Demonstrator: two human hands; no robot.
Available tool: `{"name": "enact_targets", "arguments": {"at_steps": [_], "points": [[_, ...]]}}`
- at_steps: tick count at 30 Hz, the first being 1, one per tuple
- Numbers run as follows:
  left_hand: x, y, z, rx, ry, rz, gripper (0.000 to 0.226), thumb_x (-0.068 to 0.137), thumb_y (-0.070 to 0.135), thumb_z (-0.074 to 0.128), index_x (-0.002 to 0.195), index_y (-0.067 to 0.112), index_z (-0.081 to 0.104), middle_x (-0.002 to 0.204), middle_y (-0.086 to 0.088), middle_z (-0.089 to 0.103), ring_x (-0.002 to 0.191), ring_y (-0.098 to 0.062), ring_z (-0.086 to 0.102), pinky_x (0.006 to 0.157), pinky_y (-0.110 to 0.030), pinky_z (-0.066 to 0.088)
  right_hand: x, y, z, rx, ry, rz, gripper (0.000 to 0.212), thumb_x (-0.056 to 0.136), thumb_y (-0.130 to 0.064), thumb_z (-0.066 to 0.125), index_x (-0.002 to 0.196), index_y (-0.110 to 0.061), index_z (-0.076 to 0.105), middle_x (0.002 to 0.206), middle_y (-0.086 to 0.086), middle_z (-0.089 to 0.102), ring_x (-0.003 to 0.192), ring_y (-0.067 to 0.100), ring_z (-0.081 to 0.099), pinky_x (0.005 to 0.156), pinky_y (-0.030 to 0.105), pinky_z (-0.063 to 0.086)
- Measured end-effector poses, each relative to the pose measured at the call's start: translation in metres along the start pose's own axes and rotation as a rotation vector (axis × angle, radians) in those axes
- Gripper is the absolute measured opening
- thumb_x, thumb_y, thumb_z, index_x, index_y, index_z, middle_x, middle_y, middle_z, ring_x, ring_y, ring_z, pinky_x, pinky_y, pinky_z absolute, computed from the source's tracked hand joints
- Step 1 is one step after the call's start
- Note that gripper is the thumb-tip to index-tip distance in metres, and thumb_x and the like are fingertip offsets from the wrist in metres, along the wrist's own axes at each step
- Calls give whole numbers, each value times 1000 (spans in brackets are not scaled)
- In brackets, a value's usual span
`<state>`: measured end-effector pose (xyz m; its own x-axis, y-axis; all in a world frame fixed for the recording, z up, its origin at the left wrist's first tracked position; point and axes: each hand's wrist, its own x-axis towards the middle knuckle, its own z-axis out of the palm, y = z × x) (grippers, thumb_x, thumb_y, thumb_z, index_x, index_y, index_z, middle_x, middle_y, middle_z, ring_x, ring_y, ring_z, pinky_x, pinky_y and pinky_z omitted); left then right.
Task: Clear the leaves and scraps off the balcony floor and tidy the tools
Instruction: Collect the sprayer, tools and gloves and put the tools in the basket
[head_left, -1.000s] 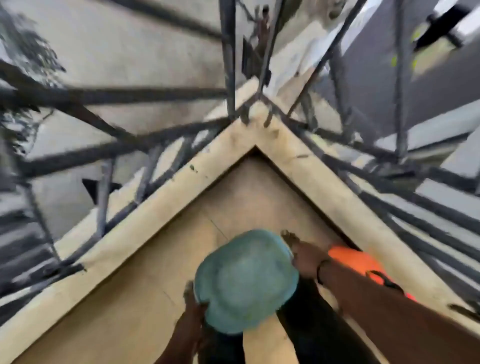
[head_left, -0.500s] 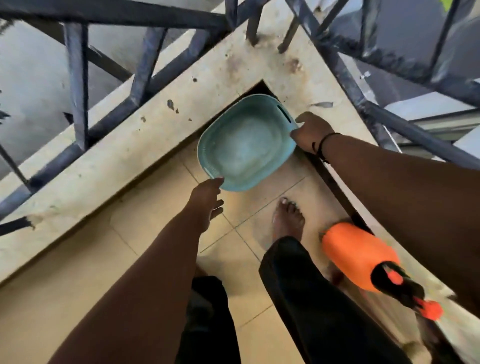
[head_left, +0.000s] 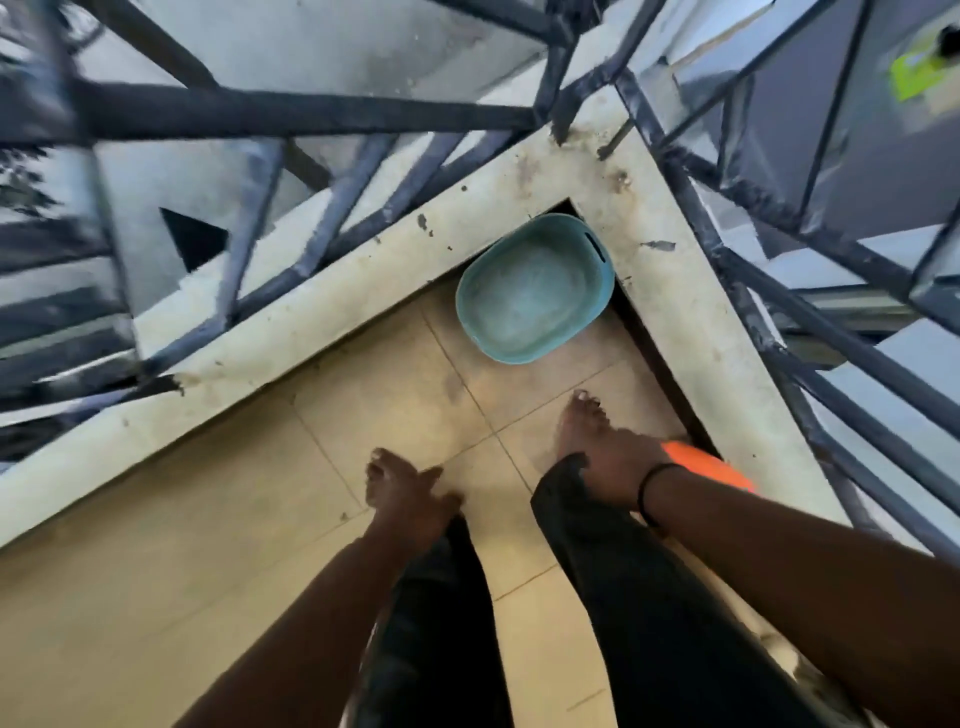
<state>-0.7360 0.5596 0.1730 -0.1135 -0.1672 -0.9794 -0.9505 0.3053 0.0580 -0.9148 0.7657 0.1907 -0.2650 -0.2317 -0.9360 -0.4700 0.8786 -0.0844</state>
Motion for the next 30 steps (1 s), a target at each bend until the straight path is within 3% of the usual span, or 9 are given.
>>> {"name": "enact_targets", "arguments": {"at_steps": [1,3,5,9,13,16,21,25,30], "points": [[-33,-4,-9,66,-51,34,93,76,66,54,151,18,28,155,-21,28,139,-39,33,112,-43,32,-21,-10,-1,-46,-20,-42,66,91,-25,44,149,-10,16,156,23,15,139,39,32,106,52,38],[-102,-16,-30,165,-35,80,68,93,52,53,150,19,33,151,-11,41,135,-29,43,106,-34,36,-70,-34,-17,-133,-37,-136,56,90,-24,44,141,-9,28,149,24,30,133,39,37,103,51,40],[-154,-34,-50,212,94,85,61,95,52,51,147,24,38,147,-4,47,132,-24,47,104,-35,40,-119,-57,-39,-225,3,-208,47,90,-26,45,134,-12,38,141,21,41,129,37,41,103,46,37],[-241,-51,-77,228,306,123,63,96,54,48,149,24,35,154,-2,38,139,-24,39,111,-40,36,-192,-89,-87,-412,159,-355,50,89,-33,50,136,-18,39,130,10,53,115,29,52,94,39,43],[-331,-75,-73,99,547,148,65,97,52,47,153,23,29,159,-2,30,143,-22,33,113,-37,33,-257,-137,-128,-629,288,-536,52,92,-38,49,140,-22,38,138,7,50,122,29,50,96,37,44],[-388,-97,-38,-55,567,69,69,97,53,45,154,23,24,162,-4,21,146,-22,26,116,-37,28,-312,-164,-145,-869,305,-683,56,94,-42,47,145,-23,33,144,6,45,128,27,47,103,36,41],[-456,-139,-3,-236,683,-51,78,95,62,43,157,22,15,164,-4,12,148,-24,19,118,-39,23,-414,-217,-172,-1212,356,-912,56,91,-46,48,141,-27,35,136,1,49,122,24,49,97,36,43],[-488,-178,2,-371,836,-25,79,93,63,44,156,24,16,164,-3,13,149,-21,18,118,-37,23,-474,-277,-152,-1331,457,-1054,52,90,-46,51,137,-28,38,134,2,50,122,26,50,97,39,45],[-528,-257,25,-370,954,0,80,93,63,45,156,23,16,164,-5,12,149,-21,17,118,-35,22,-508,-343,-44,-1402,469,-1116,56,88,-49,55,137,-27,37,134,5,49,122,29,49,97,44,46]]}}
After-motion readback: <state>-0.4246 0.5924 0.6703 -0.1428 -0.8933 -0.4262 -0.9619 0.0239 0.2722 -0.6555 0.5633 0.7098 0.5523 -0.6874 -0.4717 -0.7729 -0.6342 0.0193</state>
